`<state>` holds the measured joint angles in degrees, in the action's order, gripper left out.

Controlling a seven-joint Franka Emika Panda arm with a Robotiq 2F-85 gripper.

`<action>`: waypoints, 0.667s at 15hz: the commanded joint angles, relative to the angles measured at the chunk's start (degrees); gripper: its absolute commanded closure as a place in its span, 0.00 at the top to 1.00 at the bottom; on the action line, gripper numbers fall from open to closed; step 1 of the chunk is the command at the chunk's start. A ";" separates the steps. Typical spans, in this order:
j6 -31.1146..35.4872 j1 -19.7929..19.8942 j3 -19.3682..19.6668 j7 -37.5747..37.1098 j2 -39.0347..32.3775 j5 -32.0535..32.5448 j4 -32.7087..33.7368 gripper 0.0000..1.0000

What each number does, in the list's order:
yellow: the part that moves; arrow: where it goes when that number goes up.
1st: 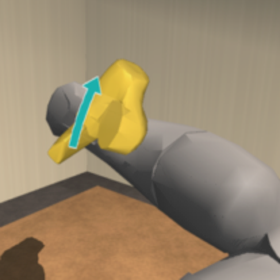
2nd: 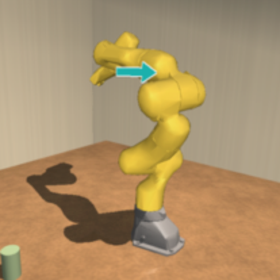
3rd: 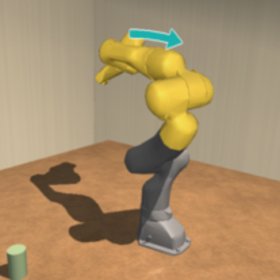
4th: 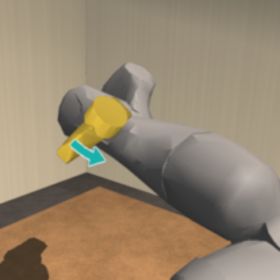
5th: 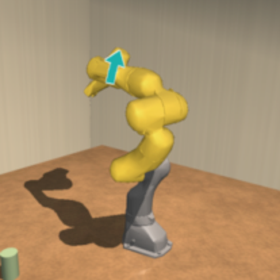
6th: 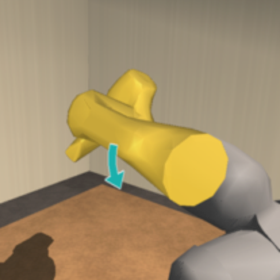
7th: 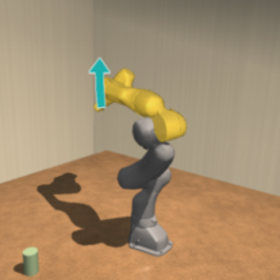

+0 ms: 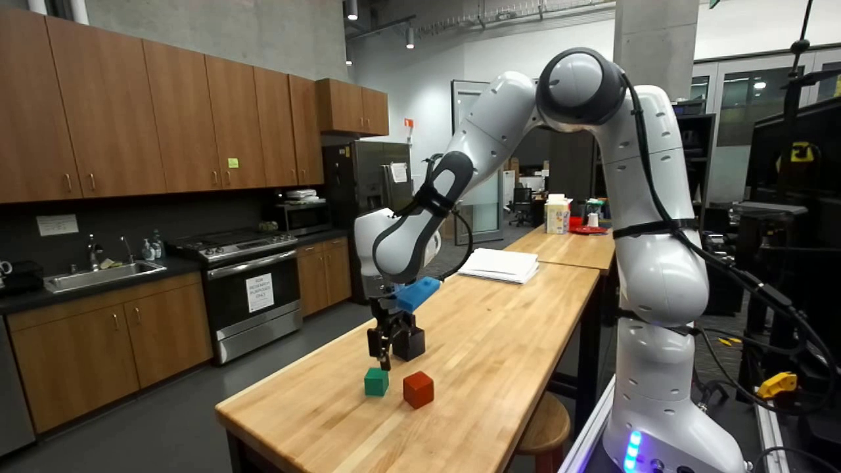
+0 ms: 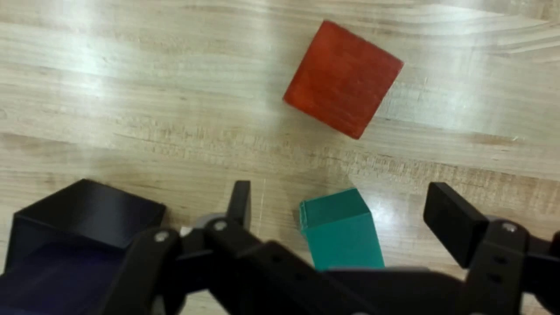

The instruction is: Put the green block on the table then put the orange block on top

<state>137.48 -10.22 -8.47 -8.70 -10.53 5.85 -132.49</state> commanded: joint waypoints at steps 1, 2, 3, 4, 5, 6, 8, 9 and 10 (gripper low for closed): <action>-0.37 -1.10 -0.93 -4.36 6.85 -2.18 -5.81 1.00; 0.08 -1.24 -1.26 -5.35 7.63 -2.71 -6.63 1.00; 0.78 -1.38 -1.69 -5.99 8.33 -3.69 -7.40 1.00; 1.55 -1.53 -1.99 -6.74 8.77 -4.38 -8.06 1.00; 2.31 -1.65 -2.19 -7.48 9.13 -4.64 -8.77 1.00; 3.08 -1.67 -2.33 -8.42 9.40 -5.05 -9.58 1.00; 4.61 -1.56 -2.41 -10.36 9.66 -4.91 -11.24 1.00; 5.07 -1.49 -2.40 -11.00 9.75 -4.85 -12.01 1.00; 5.76 -1.32 -2.22 -11.60 9.77 -4.57 -12.97 1.00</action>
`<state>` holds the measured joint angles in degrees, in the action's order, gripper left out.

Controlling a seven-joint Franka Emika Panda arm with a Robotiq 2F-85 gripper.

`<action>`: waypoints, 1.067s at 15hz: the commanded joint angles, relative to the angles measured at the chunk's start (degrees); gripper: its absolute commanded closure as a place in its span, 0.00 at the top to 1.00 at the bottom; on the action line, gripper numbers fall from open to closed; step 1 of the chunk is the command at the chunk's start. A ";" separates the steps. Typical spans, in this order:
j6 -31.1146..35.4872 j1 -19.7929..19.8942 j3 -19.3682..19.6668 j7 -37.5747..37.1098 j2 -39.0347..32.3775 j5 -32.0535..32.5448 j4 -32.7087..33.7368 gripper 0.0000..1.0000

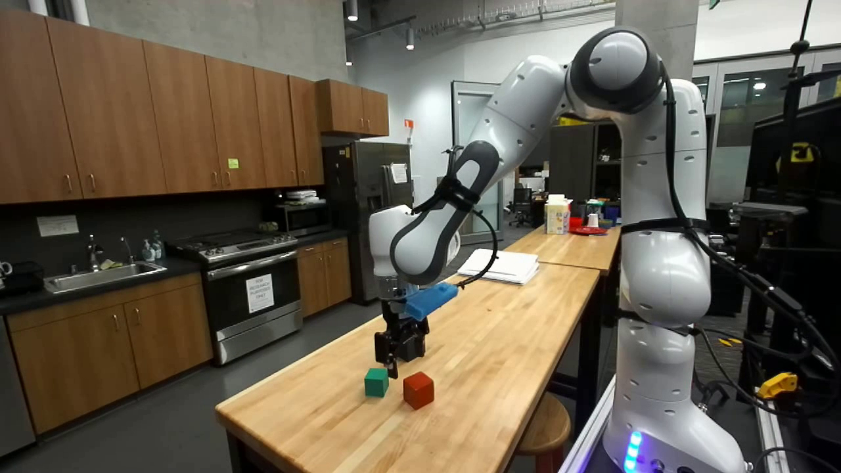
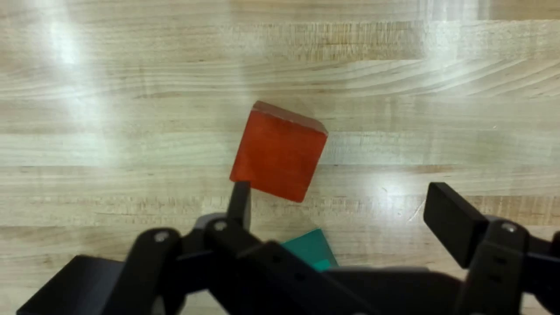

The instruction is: Put the green block on the table then put the orange block on top

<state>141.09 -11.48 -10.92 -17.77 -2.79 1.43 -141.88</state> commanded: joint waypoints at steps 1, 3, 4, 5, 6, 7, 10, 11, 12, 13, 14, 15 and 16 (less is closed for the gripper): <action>3.00 0.19 0.45 -2.79 1.93 -0.28 -4.41 1.00; 4.68 0.59 0.95 -3.18 1.46 -0.40 -5.62 1.00; 5.30 0.77 1.22 -3.37 1.32 -0.15 -6.02 1.00; 6.07 1.01 1.60 -3.66 0.99 0.22 -6.25 1.00; 6.55 1.29 2.07 -4.14 0.62 0.99 -6.34 1.00; 6.97 1.55 2.48 -4.47 0.25 1.45 -6.42 1.00; 7.81 2.09 3.17 -4.17 -0.76 0.50 -6.48 1.00; 7.92 2.18 3.33 -4.23 -1.14 0.43 -6.36 1.00; 8.07 2.26 3.42 -4.14 -1.51 0.16 -6.24 1.00; 8.20 2.26 3.43 -3.88 -1.97 -0.29 -6.03 1.00; 8.44 2.19 3.26 -3.23 -2.24 -1.36 -5.91 1.00; 8.64 2.10 3.15 -3.08 -2.50 -1.99 -5.84 1.00; 8.89 2.04 2.97 -2.62 -2.79 -3.15 -5.79 1.00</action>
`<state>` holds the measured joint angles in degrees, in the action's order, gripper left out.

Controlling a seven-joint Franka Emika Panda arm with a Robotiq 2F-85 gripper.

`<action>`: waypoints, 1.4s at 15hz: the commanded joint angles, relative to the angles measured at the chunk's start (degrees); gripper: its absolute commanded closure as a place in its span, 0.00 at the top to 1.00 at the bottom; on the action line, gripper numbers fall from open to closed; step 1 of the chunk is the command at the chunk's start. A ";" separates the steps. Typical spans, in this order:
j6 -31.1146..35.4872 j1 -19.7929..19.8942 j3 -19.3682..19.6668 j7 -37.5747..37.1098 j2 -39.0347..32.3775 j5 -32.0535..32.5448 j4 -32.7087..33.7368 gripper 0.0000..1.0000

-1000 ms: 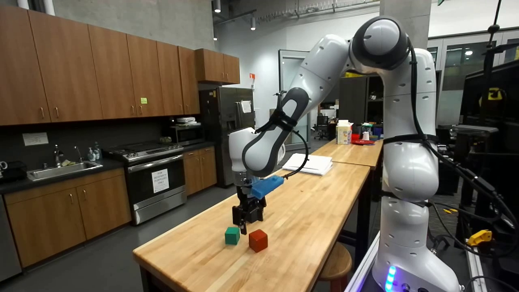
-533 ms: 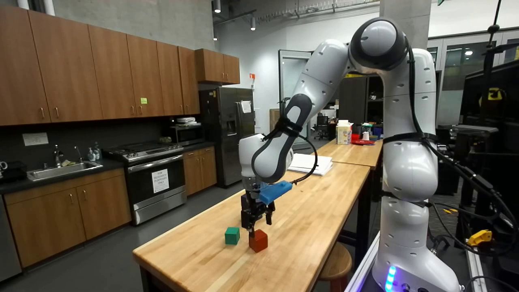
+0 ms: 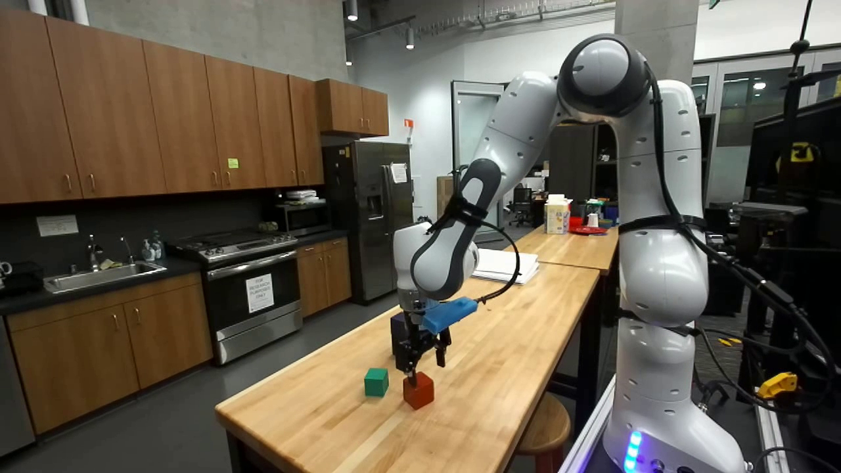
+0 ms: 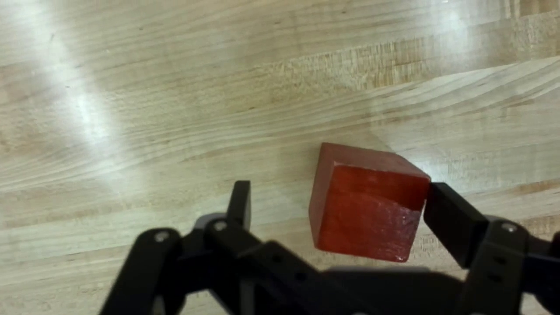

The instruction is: Put the green block on the table then put the orange block on top

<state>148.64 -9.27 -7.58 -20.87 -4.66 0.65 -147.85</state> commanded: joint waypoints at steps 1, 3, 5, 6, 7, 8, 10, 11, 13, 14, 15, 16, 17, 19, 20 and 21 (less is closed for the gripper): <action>1.44 -0.24 -0.53 0.82 -1.17 -3.33 0.24 1.00; 1.72 -0.40 -0.76 1.10 -1.72 -4.74 0.34 1.00; 1.95 -0.49 -1.00 1.43 -2.45 -5.70 0.63 1.00; 2.02 -0.55 -1.10 1.64 -2.85 -6.03 0.82 1.00; 2.10 -0.63 -1.18 1.85 -3.26 -6.35 1.01 1.00; 2.13 -0.64 -1.24 2.01 -3.69 -6.45 1.22 1.00; 2.07 -0.69 -1.25 2.25 -4.60 -6.32 1.77 0.75; 1.99 -0.68 -1.23 2.57 -5.04 -6.23 2.14 0.74; 1.68 -0.71 -1.09 2.70 -5.60 -5.93 2.90 0.61; 1.55 -0.73 -1.06 2.79 -5.71 -5.86 3.21 0.53; 1.31 -0.75 -1.02 2.78 -5.65 -5.80 3.46 0.45; 1.07 -0.81 -0.97 2.68 -5.38 -5.64 3.70 0.38; 0.86 -0.89 -0.87 2.48 -5.15 -5.28 3.90 0.31; 0.37 -1.02 -0.78 2.12 -4.31 -4.93 4.47 0.31; 0.16 -1.06 -0.80 2.07 -3.97 -4.88 4.84 0.31; -0.19 -1.10 -0.80 2.03 -3.76 -4.77 5.32 0.31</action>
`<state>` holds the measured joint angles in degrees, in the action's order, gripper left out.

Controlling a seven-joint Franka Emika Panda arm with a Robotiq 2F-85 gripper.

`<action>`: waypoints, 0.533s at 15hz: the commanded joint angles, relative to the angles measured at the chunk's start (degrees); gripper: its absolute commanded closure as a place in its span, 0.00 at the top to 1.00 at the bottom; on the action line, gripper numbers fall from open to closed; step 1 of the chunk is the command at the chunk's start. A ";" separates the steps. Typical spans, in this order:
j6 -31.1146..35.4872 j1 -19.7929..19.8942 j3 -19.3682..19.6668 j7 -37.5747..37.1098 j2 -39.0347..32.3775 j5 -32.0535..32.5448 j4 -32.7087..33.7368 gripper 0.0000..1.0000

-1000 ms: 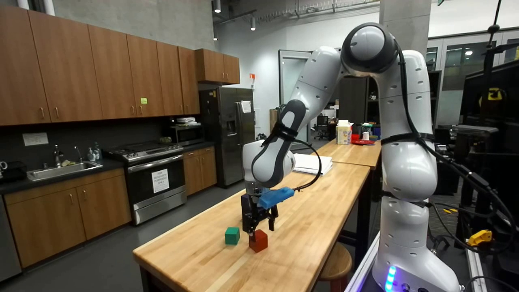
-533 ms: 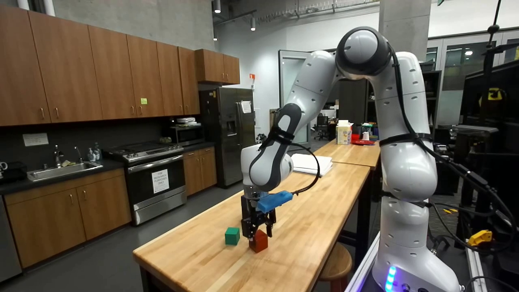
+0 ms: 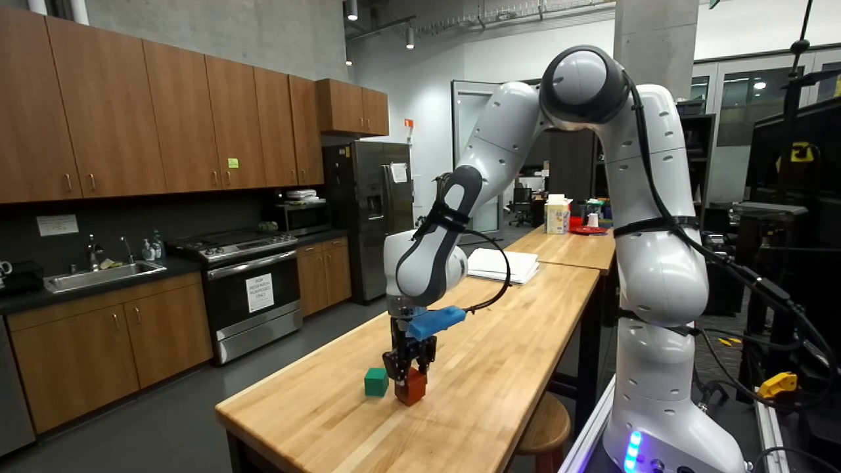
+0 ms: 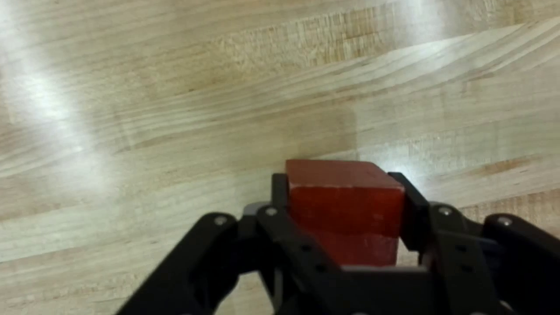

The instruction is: Put the green block on the table then put the orange block on top

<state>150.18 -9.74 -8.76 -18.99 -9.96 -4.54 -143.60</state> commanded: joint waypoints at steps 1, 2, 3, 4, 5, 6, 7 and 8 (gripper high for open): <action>-2.05 -0.65 0.31 0.28 1.67 0.40 1.57 0.31; -2.47 -0.76 0.31 0.22 1.88 0.59 2.06 0.31; -3.06 -0.86 0.30 0.14 2.13 0.80 2.65 0.31; -3.46 -0.88 0.27 0.33 2.30 0.96 3.18 0.31; -3.94 -0.82 0.17 0.75 2.37 0.82 3.91 0.31; -4.53 -0.86 0.18 1.04 2.34 1.07 4.71 0.31; -4.96 -0.90 0.24 1.21 2.26 1.42 5.49 0.31; -5.76 -0.77 0.10 2.14 1.98 1.30 6.56 0.31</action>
<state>147.45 -10.19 -8.76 -18.37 -9.05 -3.91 -139.04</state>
